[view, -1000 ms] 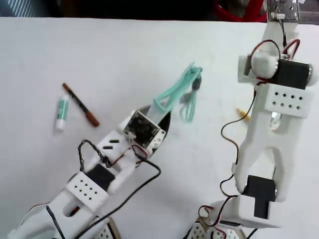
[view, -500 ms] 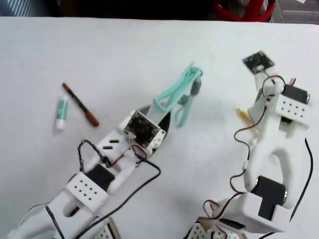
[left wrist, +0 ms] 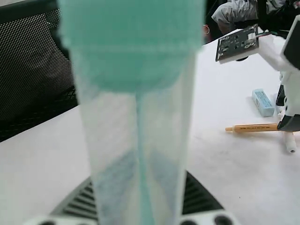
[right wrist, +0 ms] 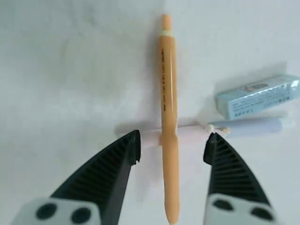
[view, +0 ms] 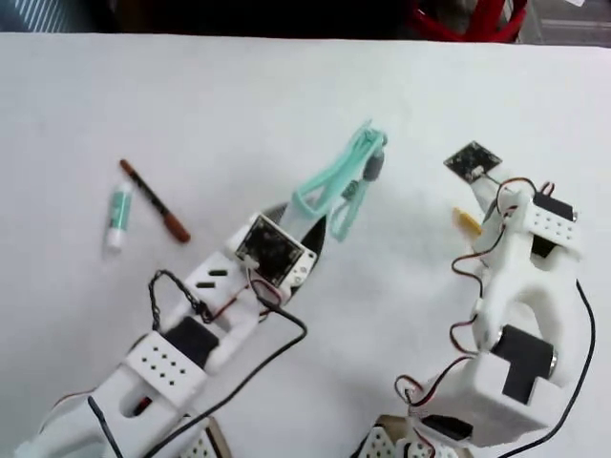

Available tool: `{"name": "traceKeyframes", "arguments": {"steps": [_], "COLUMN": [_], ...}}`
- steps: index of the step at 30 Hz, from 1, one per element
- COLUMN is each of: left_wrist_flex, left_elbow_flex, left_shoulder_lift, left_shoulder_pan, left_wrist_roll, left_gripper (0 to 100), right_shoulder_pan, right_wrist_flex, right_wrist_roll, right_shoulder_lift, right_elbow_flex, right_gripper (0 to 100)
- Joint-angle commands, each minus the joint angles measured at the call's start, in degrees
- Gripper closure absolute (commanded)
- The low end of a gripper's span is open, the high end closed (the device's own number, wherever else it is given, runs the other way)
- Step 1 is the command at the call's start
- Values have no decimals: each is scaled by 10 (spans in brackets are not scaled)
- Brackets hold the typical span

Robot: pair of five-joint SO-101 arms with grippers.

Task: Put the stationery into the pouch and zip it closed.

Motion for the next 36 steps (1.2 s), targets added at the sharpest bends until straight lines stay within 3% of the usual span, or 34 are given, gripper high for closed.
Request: {"name": "traceKeyframes", "arguments": {"steps": [1, 7, 13, 26, 31, 36], "left_wrist_flex": [-5, -7, -8, -8, -8, -8], "left_elbow_flex": [-1, -1, -1, -1, -1, -1], "left_shoulder_lift": [-1, -1, -1, -1, -1, -1], "left_shoulder_pan": [6, 7, 6, 6, 6, 6], "left_wrist_roll": [4, 4, 4, 4, 4, 4], "left_gripper": [951, 951, 951, 951, 951, 951], "right_shoulder_pan": [-2, -2, -7, -18, -18, -18], "right_wrist_flex": [-26, -41, -47, -50, -50, -50], "right_wrist_roll": [4, 3, 4, 2, 2, 3], "right_shoulder_lift": [25, 44, 48, 49, 49, 49], "right_elbow_flex": [-3, -3, -3, 2, 2, 2], "right_gripper": [783, 797, 949, 890, 987, 982]}}
